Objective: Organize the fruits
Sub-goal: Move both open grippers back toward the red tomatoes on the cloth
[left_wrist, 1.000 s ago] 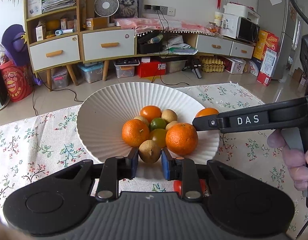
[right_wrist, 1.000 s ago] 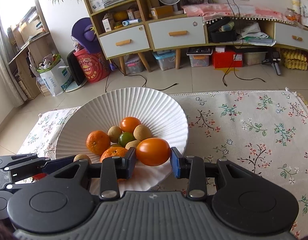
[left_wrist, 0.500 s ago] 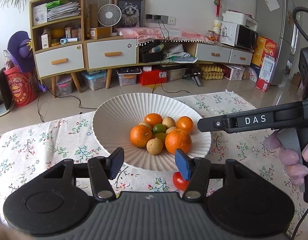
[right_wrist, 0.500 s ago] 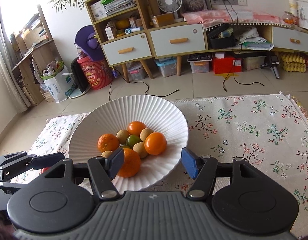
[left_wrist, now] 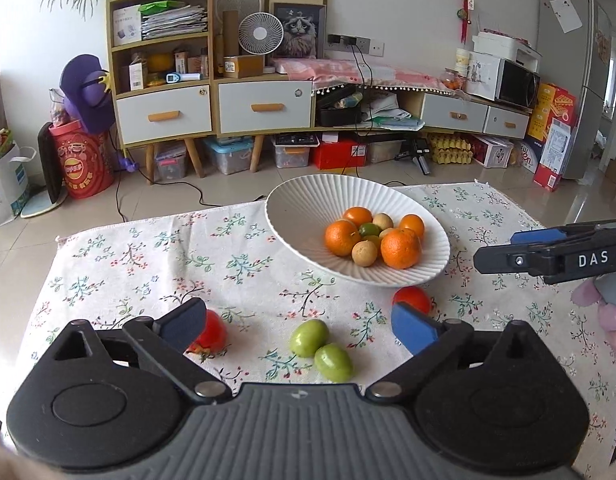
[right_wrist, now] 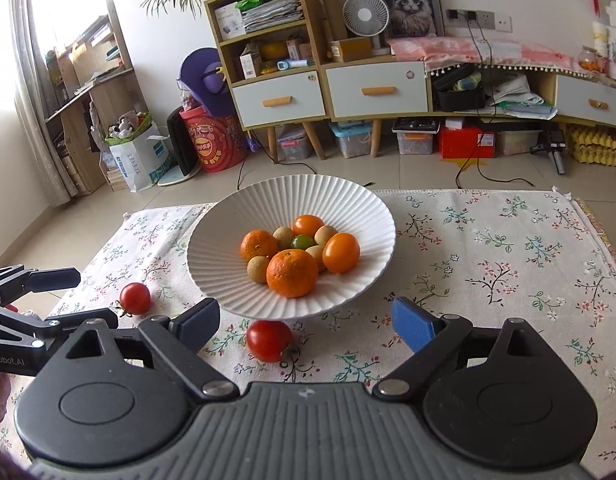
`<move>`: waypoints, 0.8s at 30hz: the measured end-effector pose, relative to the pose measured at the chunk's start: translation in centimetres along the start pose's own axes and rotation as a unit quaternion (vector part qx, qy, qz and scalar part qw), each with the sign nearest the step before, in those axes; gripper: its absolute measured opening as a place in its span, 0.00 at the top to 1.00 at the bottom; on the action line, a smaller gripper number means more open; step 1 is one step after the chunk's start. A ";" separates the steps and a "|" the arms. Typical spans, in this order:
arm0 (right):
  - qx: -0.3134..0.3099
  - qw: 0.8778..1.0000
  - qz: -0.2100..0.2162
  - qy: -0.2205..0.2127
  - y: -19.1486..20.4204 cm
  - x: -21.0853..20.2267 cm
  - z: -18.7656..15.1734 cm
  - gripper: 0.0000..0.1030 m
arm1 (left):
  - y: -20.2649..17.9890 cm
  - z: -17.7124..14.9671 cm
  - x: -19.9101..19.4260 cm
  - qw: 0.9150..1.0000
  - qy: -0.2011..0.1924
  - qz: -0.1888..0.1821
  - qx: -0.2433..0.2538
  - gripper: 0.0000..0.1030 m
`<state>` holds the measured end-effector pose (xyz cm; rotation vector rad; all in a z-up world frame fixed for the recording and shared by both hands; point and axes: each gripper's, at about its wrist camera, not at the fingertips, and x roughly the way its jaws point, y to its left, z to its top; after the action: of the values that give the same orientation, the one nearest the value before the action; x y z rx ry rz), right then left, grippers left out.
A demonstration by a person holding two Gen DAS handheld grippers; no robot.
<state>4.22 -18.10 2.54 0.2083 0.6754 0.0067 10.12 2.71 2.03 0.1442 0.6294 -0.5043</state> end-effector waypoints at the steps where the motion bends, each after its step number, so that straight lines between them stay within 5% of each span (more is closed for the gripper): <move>1: -0.003 1.000 0.001 0.000 0.3 0.0 -0.2 0.08 | 0.3 -0.3 0.0 1.000 -0.001 0.001 -0.004 0.05; 24: -0.051 0.998 0.010 0.038 6.3 1.9 -4.2 0.06 | 6.2 -5.7 -0.4 0.998 0.020 0.057 -0.015 0.05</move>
<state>3.44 -11.02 -0.64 0.1162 0.7466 0.0682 9.92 9.85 -2.48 0.1617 0.6628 -0.3819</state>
